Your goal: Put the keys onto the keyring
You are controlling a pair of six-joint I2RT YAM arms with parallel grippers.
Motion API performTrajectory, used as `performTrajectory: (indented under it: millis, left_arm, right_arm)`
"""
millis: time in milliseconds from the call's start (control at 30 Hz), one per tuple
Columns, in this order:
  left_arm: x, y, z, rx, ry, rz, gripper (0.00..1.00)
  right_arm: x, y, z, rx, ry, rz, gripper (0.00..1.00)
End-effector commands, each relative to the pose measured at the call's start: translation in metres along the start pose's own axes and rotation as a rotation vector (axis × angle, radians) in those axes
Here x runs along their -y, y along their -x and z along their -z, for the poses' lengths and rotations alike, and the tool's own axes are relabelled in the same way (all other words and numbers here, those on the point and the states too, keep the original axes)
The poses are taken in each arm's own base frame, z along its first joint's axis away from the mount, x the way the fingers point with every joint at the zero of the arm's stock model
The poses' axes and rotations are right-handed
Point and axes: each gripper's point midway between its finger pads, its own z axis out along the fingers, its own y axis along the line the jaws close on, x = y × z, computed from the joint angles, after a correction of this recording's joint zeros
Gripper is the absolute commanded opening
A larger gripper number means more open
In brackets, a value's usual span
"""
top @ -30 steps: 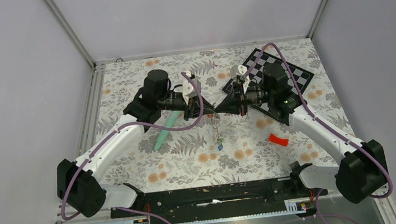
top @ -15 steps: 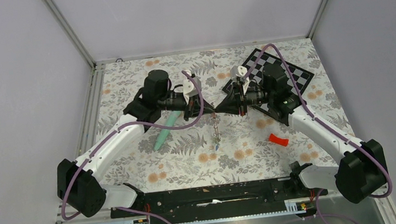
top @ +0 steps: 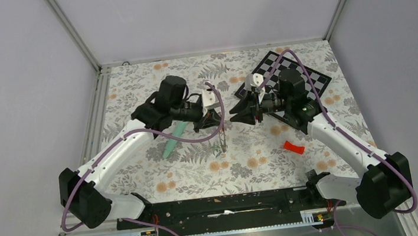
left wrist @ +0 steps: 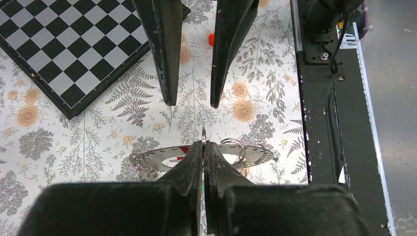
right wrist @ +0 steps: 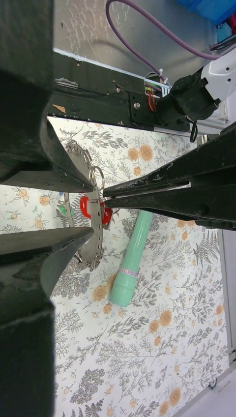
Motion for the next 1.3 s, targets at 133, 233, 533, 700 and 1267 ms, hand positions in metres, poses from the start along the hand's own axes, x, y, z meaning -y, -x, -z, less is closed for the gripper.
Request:
performTrajectory:
  millis: [133,233,533,700,1267]
  left_arm:
    - [0.0,0.043,-0.004,0.023,0.051,-0.104,0.0]
    - [0.0,0.046,-0.005,0.023,0.055,-0.106,0.0]
    - [0.004,0.043,-0.009,0.019,0.036,-0.102,0.0]
    - [0.005,0.04,-0.01,0.016,0.027,-0.097,0.0]
    - [0.004,0.044,0.01,0.215,-0.059,-0.027,0.32]
  right_arm:
    - [-0.007,0.005,0.001,0.033,0.037,0.041,0.4]
    - [-0.013,0.002,0.001,0.041,0.067,0.035,0.39]
    - [-0.015,0.002,0.0,0.049,0.085,0.023,0.2]
    - [-0.016,0.002,-0.001,0.057,0.089,0.018,0.09]
    - [-0.015,0.041,0.001,0.182,0.103,-0.075,0.0]
